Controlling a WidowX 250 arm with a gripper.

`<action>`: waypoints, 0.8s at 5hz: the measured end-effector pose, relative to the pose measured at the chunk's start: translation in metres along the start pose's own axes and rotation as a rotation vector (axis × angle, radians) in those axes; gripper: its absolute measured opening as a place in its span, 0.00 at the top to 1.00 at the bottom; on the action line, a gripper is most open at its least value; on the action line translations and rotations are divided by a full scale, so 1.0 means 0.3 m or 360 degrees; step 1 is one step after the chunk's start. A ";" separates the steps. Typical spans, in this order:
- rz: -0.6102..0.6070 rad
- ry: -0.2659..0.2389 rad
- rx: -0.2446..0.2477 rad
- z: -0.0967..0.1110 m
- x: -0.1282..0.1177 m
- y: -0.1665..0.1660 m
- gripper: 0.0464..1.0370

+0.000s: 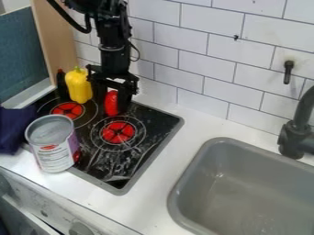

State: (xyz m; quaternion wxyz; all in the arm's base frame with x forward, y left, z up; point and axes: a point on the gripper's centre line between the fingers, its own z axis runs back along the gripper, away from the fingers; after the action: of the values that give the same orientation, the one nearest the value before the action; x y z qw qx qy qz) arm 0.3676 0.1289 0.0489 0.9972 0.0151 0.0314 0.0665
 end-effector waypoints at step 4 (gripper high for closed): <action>0.0095 -0.0102 0.0085 0.174 -0.191 -0.008 0.03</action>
State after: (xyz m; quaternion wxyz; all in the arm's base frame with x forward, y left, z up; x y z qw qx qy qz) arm 0.3147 0.1175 0.1045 0.9945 0.0447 0.0007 0.0949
